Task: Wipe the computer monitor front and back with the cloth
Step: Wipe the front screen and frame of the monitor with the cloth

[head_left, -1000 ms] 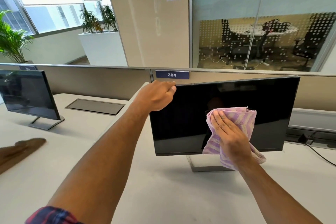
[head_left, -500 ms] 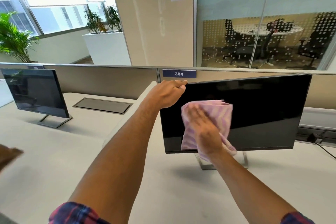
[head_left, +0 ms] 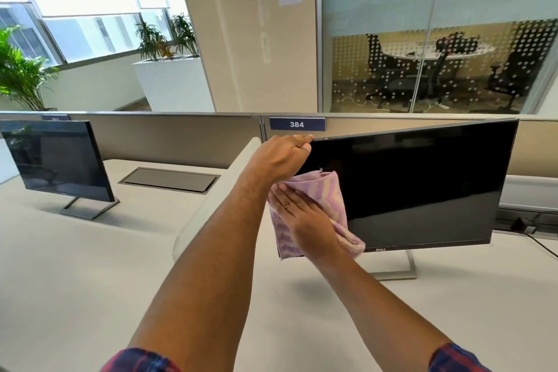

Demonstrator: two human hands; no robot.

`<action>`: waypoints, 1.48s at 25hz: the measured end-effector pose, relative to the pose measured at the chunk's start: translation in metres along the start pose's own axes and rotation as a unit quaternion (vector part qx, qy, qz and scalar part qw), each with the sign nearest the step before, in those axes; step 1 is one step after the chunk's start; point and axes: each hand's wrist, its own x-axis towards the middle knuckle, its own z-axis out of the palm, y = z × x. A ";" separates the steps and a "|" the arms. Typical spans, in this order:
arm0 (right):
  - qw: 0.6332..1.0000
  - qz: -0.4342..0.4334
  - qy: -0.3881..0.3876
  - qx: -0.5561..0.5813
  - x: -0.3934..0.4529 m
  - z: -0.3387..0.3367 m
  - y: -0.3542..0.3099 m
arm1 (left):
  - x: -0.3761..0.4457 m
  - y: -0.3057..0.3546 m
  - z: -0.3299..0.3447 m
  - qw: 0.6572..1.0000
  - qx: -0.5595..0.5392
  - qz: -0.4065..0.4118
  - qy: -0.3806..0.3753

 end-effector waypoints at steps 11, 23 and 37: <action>0.990 0.012 -0.135 -0.046 -0.031 0.008 -0.010 | 0.000 -0.001 0.001 1.000 -0.002 0.004 0.015; 0.987 -0.016 -0.147 -0.069 -0.082 0.015 0.054 | -0.003 0.013 -0.003 0.995 0.099 0.014 -0.016; 0.994 0.034 -0.105 0.021 -0.102 0.003 0.075 | 0.022 0.056 0.010 0.960 0.279 0.010 -0.030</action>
